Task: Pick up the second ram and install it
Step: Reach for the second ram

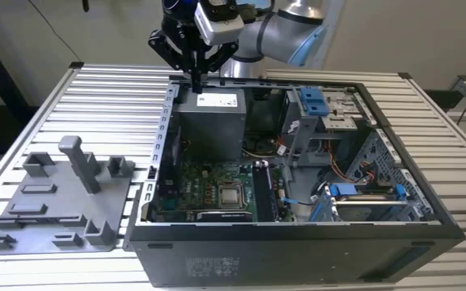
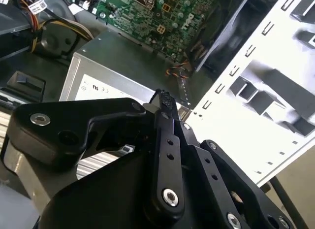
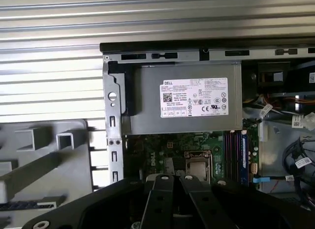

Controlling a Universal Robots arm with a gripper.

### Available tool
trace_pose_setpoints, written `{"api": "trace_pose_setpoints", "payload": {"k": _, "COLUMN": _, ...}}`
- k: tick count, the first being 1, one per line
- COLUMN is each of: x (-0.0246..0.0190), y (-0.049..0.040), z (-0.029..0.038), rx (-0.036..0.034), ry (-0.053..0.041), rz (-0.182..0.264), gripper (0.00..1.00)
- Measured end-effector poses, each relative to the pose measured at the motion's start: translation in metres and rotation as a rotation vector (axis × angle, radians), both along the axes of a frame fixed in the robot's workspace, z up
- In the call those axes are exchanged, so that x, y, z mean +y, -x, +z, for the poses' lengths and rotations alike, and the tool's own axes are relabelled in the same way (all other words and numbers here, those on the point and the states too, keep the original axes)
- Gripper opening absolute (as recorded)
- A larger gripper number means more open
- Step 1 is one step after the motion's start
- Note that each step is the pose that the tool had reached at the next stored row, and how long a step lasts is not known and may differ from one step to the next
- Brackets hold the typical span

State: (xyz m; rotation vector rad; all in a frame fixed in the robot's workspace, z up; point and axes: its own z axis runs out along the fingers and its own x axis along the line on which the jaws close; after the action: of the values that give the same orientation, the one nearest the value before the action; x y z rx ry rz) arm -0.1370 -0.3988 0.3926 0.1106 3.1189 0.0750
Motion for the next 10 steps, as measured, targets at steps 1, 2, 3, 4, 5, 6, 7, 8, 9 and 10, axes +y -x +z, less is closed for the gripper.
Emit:
{"api": "trace_pose_setpoints", "payload": {"k": 1, "x": 0.0, "y": 0.0012, "z": 0.0, "rx": 0.0, "ry": 0.0, "rz": 0.0, "gripper": 0.11}}
{"api": "trace_pose_setpoints", "payload": {"k": 2, "x": 0.0, "y": 0.0024, "z": 0.0, "rx": -0.0001, "ry": -0.0001, "rz": 0.0, "gripper": 0.11}}
{"api": "trace_pose_setpoints", "payload": {"k": 3, "x": 0.0, "y": 0.0035, "z": 0.0, "rx": 0.0, "ry": -0.0001, "rz": 0.0, "gripper": 0.11}}
{"api": "trace_pose_setpoints", "payload": {"k": 4, "x": 0.0, "y": 0.0043, "z": 0.0, "rx": -0.0001, "ry": -0.0001, "rz": 0.0, "gripper": 0.11}}
{"api": "trace_pose_setpoints", "payload": {"k": 5, "x": 0.0, "y": 0.0048, "z": 0.0, "rx": 0.0, "ry": -0.0001, "rz": 0.0, "gripper": 0.11}}
{"api": "trace_pose_setpoints", "payload": {"k": 6, "x": 0.0, "y": 0.0051, "z": 0.0, "rx": 0.0001, "ry": 0.0001, "rz": 0.0, "gripper": 0.11}}
{"api": "trace_pose_setpoints", "payload": {"k": 7, "x": 0.0, "y": 0.0056, "z": 0.0, "rx": 0.0, "ry": 0.0, "rz": 0.0, "gripper": 0.11}}
{"api": "trace_pose_setpoints", "payload": {"k": 8, "x": -0.0001, "y": 0.0064, "z": 0.0, "rx": 0.0, "ry": 0.0, "rz": 0.0, "gripper": 0.11}}
{"api": "trace_pose_setpoints", "payload": {"k": 9, "x": -0.0001, "y": 0.0074, "z": 0.0, "rx": 0.0001, "ry": 0.0, "rz": 0.0, "gripper": 0.11}}
{"api": "trace_pose_setpoints", "payload": {"k": 10, "x": 0.0, "y": 0.0083, "z": 0.0, "rx": 0.0, "ry": 0.0, "rz": 0.0, "gripper": 0.11}}
